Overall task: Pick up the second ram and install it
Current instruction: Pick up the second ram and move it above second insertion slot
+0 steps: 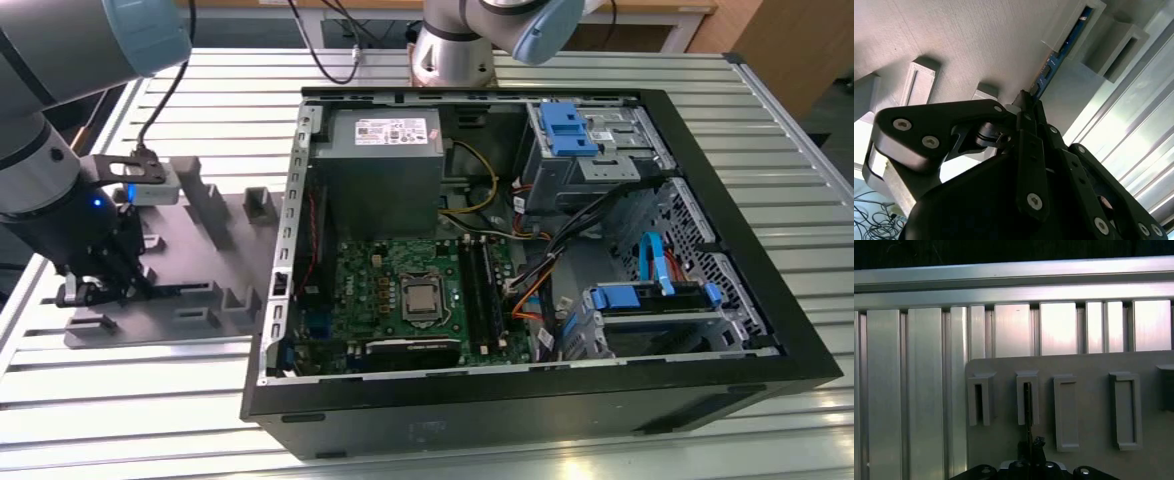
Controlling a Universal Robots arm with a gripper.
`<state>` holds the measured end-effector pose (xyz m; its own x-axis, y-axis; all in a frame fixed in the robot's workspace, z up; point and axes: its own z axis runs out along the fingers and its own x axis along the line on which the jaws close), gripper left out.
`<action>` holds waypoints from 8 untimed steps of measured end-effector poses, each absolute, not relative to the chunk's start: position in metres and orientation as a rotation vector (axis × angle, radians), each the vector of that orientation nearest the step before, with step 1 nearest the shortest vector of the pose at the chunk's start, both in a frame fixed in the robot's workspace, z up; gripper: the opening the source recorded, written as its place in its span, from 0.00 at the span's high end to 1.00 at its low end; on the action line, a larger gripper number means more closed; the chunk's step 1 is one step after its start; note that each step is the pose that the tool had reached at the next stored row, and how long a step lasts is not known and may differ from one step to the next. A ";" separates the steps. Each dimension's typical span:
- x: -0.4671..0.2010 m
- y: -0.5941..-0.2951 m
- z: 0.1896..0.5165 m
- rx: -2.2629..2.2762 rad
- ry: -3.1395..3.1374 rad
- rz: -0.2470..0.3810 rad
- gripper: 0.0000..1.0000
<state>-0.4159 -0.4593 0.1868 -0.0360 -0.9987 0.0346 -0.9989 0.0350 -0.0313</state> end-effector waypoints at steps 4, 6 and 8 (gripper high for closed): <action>-0.416 -0.459 0.189 2.179 -2.258 0.073 0.86; -0.416 -0.459 0.189 2.179 -2.258 0.073 0.86; -0.416 -0.459 0.190 2.179 -2.258 0.073 0.86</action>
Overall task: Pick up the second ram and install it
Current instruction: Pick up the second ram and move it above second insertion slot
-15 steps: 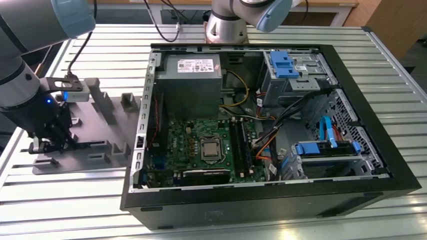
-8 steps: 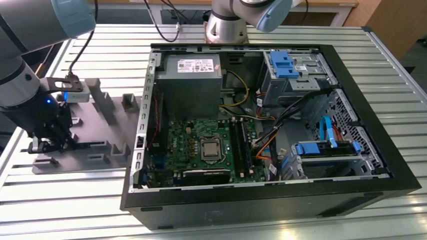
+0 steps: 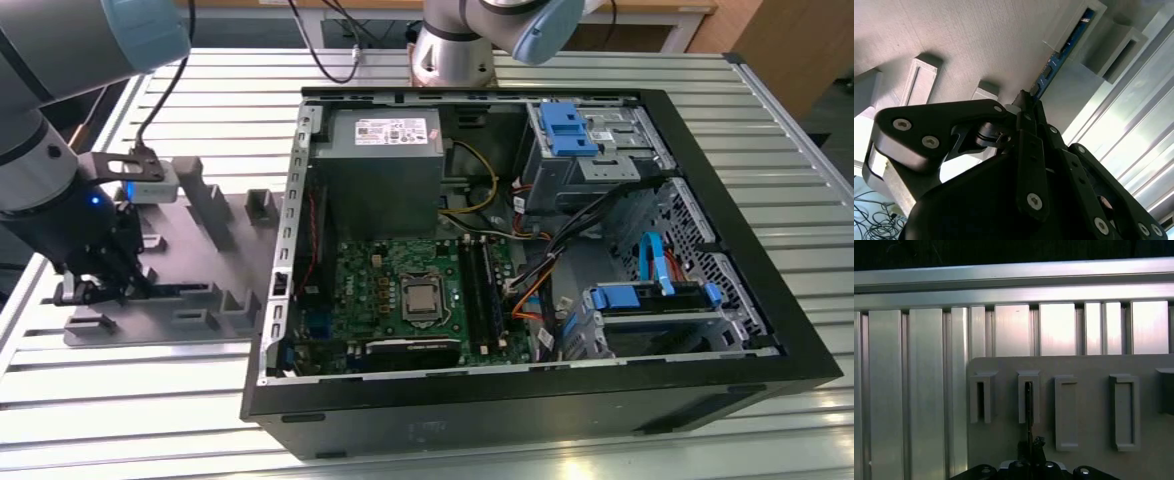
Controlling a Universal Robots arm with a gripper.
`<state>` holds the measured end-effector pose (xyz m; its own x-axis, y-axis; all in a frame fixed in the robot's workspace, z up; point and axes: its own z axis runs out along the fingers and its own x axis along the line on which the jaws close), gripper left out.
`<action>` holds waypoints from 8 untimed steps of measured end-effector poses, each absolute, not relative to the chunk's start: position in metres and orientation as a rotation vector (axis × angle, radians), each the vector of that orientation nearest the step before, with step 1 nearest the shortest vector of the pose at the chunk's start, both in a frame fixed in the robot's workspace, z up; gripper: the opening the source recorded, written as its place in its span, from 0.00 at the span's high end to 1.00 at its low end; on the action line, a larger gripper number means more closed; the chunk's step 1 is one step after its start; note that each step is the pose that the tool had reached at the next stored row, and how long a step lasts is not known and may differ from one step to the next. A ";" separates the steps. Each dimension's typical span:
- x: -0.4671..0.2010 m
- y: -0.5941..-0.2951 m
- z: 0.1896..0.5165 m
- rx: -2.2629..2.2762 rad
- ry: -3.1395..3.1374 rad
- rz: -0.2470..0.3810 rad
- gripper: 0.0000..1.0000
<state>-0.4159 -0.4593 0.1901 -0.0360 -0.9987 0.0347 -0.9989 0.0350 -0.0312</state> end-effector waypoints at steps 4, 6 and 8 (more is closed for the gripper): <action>-0.416 -0.459 0.193 2.179 -2.258 0.073 0.86; -0.416 -0.459 0.194 2.179 -2.258 0.073 0.86; -0.416 -0.459 0.196 2.179 -2.258 0.073 0.86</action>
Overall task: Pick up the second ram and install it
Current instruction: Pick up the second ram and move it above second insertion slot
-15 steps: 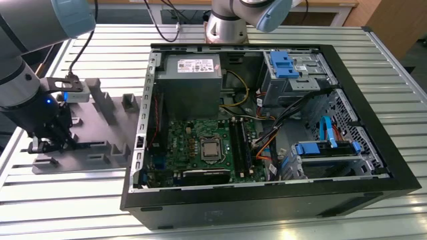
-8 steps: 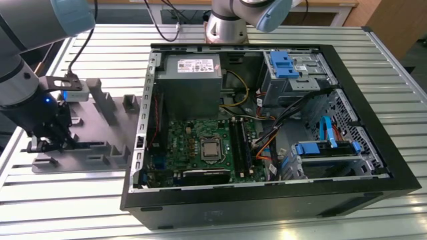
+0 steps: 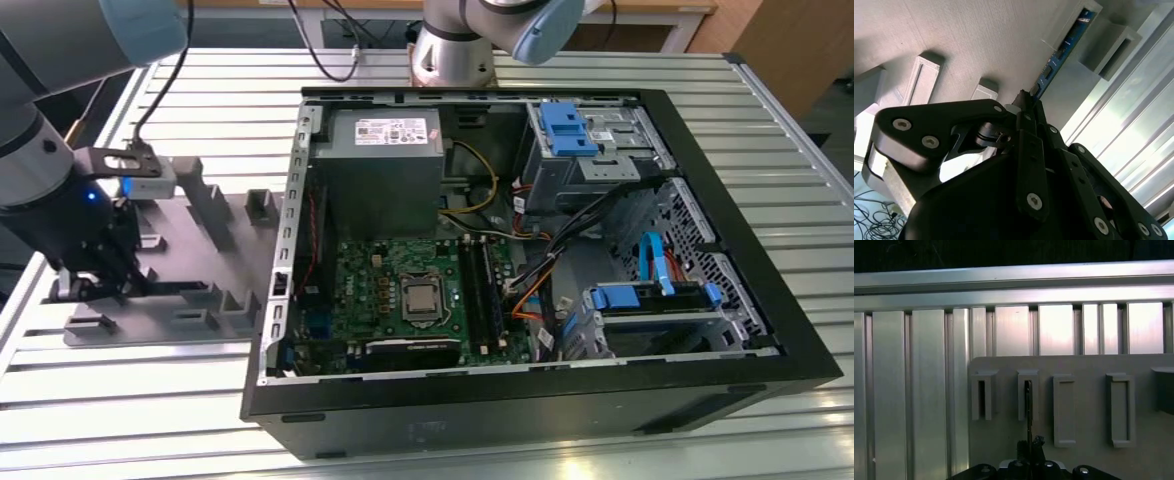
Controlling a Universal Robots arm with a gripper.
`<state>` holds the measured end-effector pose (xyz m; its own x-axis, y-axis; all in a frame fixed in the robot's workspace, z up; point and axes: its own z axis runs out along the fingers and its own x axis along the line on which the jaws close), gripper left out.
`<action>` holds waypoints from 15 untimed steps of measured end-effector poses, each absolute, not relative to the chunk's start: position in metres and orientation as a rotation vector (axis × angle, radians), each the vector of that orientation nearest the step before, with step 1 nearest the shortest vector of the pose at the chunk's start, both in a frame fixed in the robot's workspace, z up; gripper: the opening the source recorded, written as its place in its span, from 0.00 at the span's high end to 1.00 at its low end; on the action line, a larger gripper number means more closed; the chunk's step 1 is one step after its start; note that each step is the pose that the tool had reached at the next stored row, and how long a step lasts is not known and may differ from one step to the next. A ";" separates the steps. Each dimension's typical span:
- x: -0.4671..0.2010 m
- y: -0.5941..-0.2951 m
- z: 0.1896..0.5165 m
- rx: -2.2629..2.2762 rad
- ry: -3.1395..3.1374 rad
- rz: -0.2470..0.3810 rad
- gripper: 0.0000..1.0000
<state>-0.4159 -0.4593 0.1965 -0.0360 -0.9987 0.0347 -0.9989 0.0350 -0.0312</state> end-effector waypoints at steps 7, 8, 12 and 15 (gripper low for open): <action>-0.416 -0.459 0.206 2.179 -2.258 0.073 0.86; -0.416 -0.459 0.208 2.179 -2.258 0.073 0.86; -0.416 -0.459 0.213 2.179 -2.258 0.073 0.86; -0.416 -0.459 0.215 2.179 -2.258 0.073 0.86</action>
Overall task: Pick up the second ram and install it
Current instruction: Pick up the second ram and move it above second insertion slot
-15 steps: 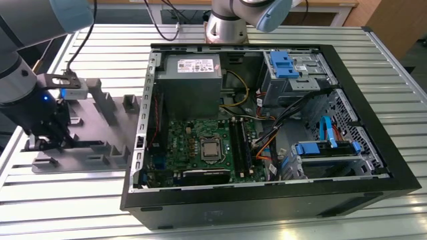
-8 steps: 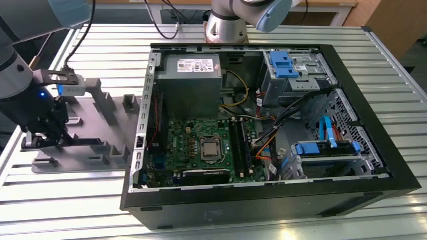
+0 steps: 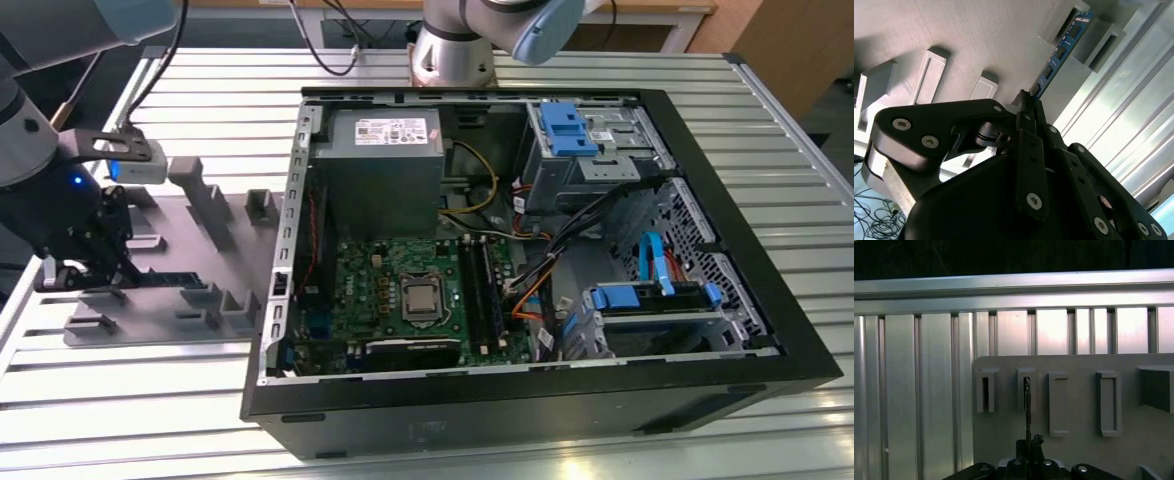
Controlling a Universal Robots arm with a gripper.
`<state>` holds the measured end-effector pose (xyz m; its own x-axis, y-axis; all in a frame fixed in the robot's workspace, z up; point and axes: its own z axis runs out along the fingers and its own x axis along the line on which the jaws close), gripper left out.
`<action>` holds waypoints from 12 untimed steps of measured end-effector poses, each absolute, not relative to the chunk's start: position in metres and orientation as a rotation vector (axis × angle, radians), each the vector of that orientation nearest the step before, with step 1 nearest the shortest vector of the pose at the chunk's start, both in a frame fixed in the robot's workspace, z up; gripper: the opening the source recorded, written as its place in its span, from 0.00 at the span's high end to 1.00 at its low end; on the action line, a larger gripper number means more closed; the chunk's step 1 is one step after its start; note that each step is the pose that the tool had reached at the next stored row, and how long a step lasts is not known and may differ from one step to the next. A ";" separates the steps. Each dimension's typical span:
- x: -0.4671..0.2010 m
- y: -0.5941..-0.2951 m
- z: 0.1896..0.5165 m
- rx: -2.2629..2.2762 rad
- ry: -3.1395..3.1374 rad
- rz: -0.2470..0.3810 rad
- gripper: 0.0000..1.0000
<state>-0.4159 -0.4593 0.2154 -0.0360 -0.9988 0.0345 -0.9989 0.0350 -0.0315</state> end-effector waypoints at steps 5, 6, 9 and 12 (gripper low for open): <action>-0.416 -0.459 0.216 2.179 -2.258 0.073 0.86; -0.416 -0.459 0.217 2.179 -2.257 0.073 0.86; -0.416 -0.459 0.218 2.179 -2.258 0.073 0.86; -0.416 -0.459 0.219 2.179 -2.258 0.073 0.86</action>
